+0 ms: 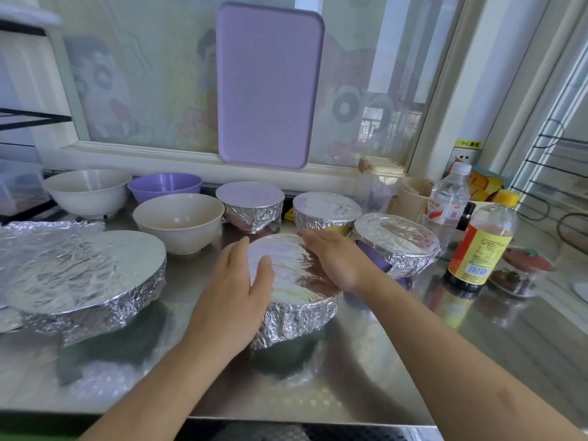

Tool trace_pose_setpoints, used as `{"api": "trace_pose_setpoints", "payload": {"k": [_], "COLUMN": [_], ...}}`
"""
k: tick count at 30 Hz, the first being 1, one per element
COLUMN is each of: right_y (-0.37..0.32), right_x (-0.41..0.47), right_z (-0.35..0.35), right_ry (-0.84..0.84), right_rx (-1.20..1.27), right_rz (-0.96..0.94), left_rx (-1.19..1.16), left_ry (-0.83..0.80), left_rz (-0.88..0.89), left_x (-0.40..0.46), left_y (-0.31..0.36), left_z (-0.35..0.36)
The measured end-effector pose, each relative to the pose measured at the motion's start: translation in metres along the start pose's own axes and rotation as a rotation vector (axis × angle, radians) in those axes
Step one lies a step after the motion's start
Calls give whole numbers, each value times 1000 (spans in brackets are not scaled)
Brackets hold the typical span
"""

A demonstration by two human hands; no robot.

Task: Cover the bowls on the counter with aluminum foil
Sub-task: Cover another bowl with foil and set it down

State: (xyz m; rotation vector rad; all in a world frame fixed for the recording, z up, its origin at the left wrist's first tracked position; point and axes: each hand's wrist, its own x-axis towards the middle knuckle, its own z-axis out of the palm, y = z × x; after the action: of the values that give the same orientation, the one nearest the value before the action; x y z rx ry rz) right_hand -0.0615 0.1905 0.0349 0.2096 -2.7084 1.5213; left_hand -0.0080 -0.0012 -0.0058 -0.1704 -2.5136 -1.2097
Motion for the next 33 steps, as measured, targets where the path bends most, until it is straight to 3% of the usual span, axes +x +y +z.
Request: {"api": "trace_pose_setpoints", "payload": {"k": [4, 8, 17, 24, 29, 33], "right_y": [8, 7, 1, 23, 30, 25], "right_x": [-2, -4, -2, -1, -5, 5], "right_z": [10, 5, -8, 4, 8, 3], "right_ry": [134, 150, -103, -30, 237, 129], "right_rx": [122, 41, 517, 627, 641, 535], "right_rz": [98, 56, 76, 71, 43, 109], "left_rx": [-172, -265, -192, -235, -292, -306], "left_ry": [110, 226, 185, 104, 111, 165], "left_rz": [-116, -126, -2, -29, -114, -156], "left_x": [6, -4, -16, 0, 9, 13], "left_y": [-4, 3, 8, -4, -15, -19], "left_z": [6, 11, 28, 20, 12, 12]}}
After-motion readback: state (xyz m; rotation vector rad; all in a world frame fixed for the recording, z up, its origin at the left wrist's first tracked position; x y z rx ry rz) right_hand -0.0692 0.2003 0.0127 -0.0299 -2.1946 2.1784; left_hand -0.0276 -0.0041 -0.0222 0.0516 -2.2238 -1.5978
